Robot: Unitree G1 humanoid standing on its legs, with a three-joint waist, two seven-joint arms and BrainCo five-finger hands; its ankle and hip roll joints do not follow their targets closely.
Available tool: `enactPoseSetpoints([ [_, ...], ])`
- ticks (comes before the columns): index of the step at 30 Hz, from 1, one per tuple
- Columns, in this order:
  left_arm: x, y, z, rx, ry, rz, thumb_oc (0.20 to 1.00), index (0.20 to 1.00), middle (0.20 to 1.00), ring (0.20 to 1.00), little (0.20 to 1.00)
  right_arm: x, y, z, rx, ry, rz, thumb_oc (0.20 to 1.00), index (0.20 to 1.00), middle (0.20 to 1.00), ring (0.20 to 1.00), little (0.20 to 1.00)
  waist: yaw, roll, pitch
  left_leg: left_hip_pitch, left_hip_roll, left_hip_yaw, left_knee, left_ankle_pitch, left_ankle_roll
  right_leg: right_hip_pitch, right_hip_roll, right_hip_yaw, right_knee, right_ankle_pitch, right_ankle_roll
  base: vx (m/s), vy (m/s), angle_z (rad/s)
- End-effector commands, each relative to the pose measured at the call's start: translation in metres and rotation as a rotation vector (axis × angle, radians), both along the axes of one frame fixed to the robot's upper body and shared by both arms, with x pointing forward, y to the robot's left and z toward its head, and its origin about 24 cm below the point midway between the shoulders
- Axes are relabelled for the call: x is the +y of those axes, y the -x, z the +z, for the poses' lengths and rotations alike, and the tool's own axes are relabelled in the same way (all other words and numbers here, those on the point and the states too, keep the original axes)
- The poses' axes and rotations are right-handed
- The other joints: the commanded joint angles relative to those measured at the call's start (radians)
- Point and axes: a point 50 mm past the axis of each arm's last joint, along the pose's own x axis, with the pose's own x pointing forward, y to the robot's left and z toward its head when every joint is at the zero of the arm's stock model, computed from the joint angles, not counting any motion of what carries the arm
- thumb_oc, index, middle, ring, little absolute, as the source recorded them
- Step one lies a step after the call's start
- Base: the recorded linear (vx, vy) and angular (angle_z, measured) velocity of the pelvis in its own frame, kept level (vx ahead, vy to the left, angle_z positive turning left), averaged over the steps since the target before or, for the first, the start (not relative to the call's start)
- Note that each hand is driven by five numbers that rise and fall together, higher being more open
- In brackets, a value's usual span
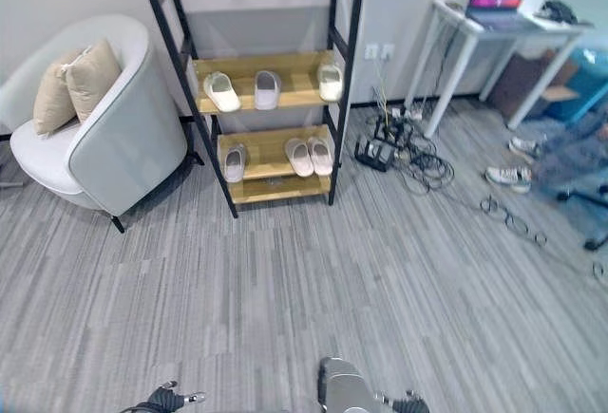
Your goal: Arrange the slippers neatly on the shoe rack.
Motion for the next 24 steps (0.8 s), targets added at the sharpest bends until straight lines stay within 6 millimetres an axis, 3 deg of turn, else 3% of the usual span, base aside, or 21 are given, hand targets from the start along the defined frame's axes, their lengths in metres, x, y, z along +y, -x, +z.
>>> enactPoseSetpoints([
  [1, -0.009, -0.006, -0.001, -0.016, 0.022, -0.053, 1.0, 1.0, 1.0, 1.0, 1.0, -0.019, -0.003, 0.004, 0.001, 0.034, -0.102, 1.0, 1.0, 1.0, 1.0, 1.0, -0.006, 0.051, 0.009, 0.078, -0.008, -0.034, -0.03, 0.062, -0.107, 0.215, -0.006, -0.034, -0.072, 0.119, -0.048, 0.32, -0.157, 1.7],
  [2, -0.01, -0.004, -0.001, -0.012, 0.026, -0.051, 1.0, 1.0, 1.0, 1.0, 1.0, -0.021, -0.003, 0.005, 0.0, 0.038, -0.107, 1.0, 1.0, 1.0, 1.0, 1.0, -0.002, 0.056, 0.0, 0.074, -0.002, -0.03, -0.013, 0.057, -0.115, 0.23, -0.005, -0.041, -0.078, 0.111, -0.053, 0.5, -0.223, 1.64],
  [3, -0.016, -0.002, -0.003, 0.007, 0.036, -0.094, 1.0, 1.0, 1.0, 1.0, 1.0, -0.027, -0.012, 0.008, -0.043, 0.052, -0.125, 1.0, 1.0, 1.0, 1.0, 1.0, -0.002, 0.061, -0.004, 0.018, 0.002, 0.019, 0.145, 0.079, -0.171, 0.289, -0.012, -0.055, -0.087, 0.082, -0.069, 0.24, -0.089, 0.76],
  [4, -0.016, -0.002, -0.003, 0.007, 0.037, -0.094, 1.0, 1.0, 1.0, 1.0, 1.0, -0.027, -0.012, 0.008, -0.043, 0.052, -0.125, 1.0, 1.0, 1.0, 1.0, 1.0, -0.002, 0.061, -0.004, 0.015, 0.001, 0.019, 0.149, 0.077, -0.171, 0.289, -0.011, -0.055, -0.087, 0.082, -0.069, 0.22, -0.087, 0.5],
  [5, -0.021, -0.008, -0.003, -0.004, 0.034, -0.145, 1.0, 1.0, 1.0, 1.0, 1.0, -0.035, -0.026, 0.013, -0.099, 0.074, -0.143, 1.0, 1.0, 1.0, 1.0, 1.0, -0.003, 0.051, 0.012, -0.081, 0.01, 0.098, 0.296, 0.105, -0.193, 0.324, -0.029, -0.061, -0.097, 0.068, -0.082, 0.07, -0.054, 0.3],
  [6, -0.023, -0.018, -0.001, -0.031, 0.029, -0.167, 1.0, 1.0, 1.0, 1.0, 1.0, -0.043, -0.038, 0.019, -0.143, 0.103, -0.153, 1.0, 1.0, 1.0, 1.0, 1.0, -0.001, 0.037, 0.024, -0.156, 0.049, 0.192, 0.353, 0.102, -0.188, 0.352, -0.054, -0.084, -0.108, 0.049, -0.097, 0.1, -0.06, 0.35],
  [8, -0.024, -0.021, 0.0, -0.041, 0.026, -0.173, 1.0, 1.0, 1.0, 1.0, 1.0, -0.045, -0.04, 0.02, -0.148, 0.115, -0.155, 1.0, 1.0, 1.0, 1.0, 1.0, 0.004, 0.033, 0.027, -0.184, 0.07, 0.224, 0.35, 0.082, -0.179, 0.365, -0.063, -0.092, -0.117, 0.038, -0.098, 0.14, -0.01, 0.48],
  [9, -0.025, -0.02, 0.0, -0.039, 0.021, -0.186, 1.0, 1.0, 1.0, 1.0, 1.0, -0.048, -0.041, 0.021, -0.153, 0.135, -0.147, 1.0, 1.0, 1.0, 1.0, 1.0, 0.022, 0.013, 0.023, -0.219, 0.106, 0.239, 0.242, 0.052, -0.168, 0.406, -0.088, -0.114, -0.146, 0.019, -0.096, 0.18, 0.022, 0.61],
  [10, -0.025, -0.02, 0.0, -0.039, 0.02, -0.186, 1.0, 1.0, 1.0, 1.0, 1.0, -0.048, -0.041, 0.021, -0.154, 0.135, -0.147, 1.0, 1.0, 1.0, 1.0, 1.0, 0.021, 0.013, 0.024, -0.219, 0.106, 0.239, 0.242, 0.053, -0.168, 0.407, -0.088, -0.115, -0.146, 0.019, -0.096, 0.29, 0.055, 0.38],
  [11, -0.026, -0.021, 0.0, -0.046, 0.016, -0.187, 1.0, 1.0, 1.0, 1.0, 1.0, -0.046, -0.045, 0.022, -0.171, 0.143, -0.13, 1.0, 1.0, 1.0, 1.0, 1.0, 0.036, 0.015, 0.029, -0.257, 0.138, 0.21, 0.154, 0.134, -0.181, 0.431, -0.087, -0.117, -0.161, 0.008, -0.097, 0.17, 0.062, 0.11],
  [15, -0.028, -0.014, -0.002, -0.028, 0.01, -0.174, 1.0, 1.0, 1.0, 1.0, 1.0, -0.04, -0.052, 0.023, -0.198, 0.152, -0.1, 1.0, 1.0, 1.0, 1.0, 1.0, 0.065, 0.027, 0.046, -0.301, 0.174, 0.119, -0.005, 0.277, -0.2, 0.485, -0.067, -0.084, -0.176, -0.022, -0.099, 0.2, 0.082, -0.07],
  [18, -0.028, -0.011, -0.003, -0.018, 0.009, -0.159, 1.0, 1.0, 1.0, 1.0, 1.0, -0.037, -0.056, 0.023, -0.217, 0.151, -0.108, 1.0, 1.0, 1.0, 1.0, 1.0, 0.077, 0.028, 0.057, -0.326, 0.17, 0.098, -0.031, 0.297, -0.204, 0.511, -0.066, -0.052, -0.174, -0.036, -0.095, 0.24, 0.154, -0.49],
  [19, -0.028, 0.002, -0.006, 0.021, 0.007, -0.136, 1.0, 1.0, 1.0, 1.0, 1.0, -0.035, -0.056, 0.022, -0.22, 0.144, -0.113, 1.0, 1.0, 1.0, 1.0, 1.0, 0.08, 0.032, 0.038, -0.311, 0.171, 0.093, -0.049, 0.299, -0.208, 0.538, -0.068, -0.023, -0.184, -0.047, -0.082, 0.2, 0.157, -0.66],
  [20, -0.028, 0.002, -0.006, 0.021, 0.007, -0.136, 1.0, 1.0, 1.0, 1.0, 1.0, -0.035, -0.055, 0.022, -0.219, 0.144, -0.113, 1.0, 1.0, 1.0, 1.0, 1.0, 0.081, 0.032, 0.038, -0.31, 0.171, 0.095, -0.048, 0.298, -0.207, 0.539, -0.069, -0.021, -0.185, -0.047, -0.082, 0.35, 0.298, -0.73],
  [22, -0.026, 0.009, -0.007, 0.041, -0.001, -0.124, 1.0, 1.0, 1.0, 1.0, 1.0, -0.031, -0.053, 0.02, -0.215, 0.131, -0.122, 1.0, 1.0, 1.0, 1.0, 1.0, 0.085, 0.027, 0.021, -0.311, 0.153, 0.084, -0.025, 0.286, -0.203, 0.546, -0.091, -0.005, -0.179, -0.051, -0.07, 0.28, 0.267, -0.79],
  [24, -0.021, 0.011, -0.006, 0.042, -0.013, -0.093, 1.0, 1.0, 1.0, 1.0, 1.0, -0.025, -0.044, 0.015, -0.181, 0.097, -0.153, 1.0, 1.0, 1.0, 1.0, 1.0, 0.09, 0.013, -0.015, -0.304, 0.101, 0.116, 0.038, 0.228, -0.175, 0.558, -0.15, 0.023, -0.151, -0.039, -0.036, 0.33, 0.333, -0.41],
])
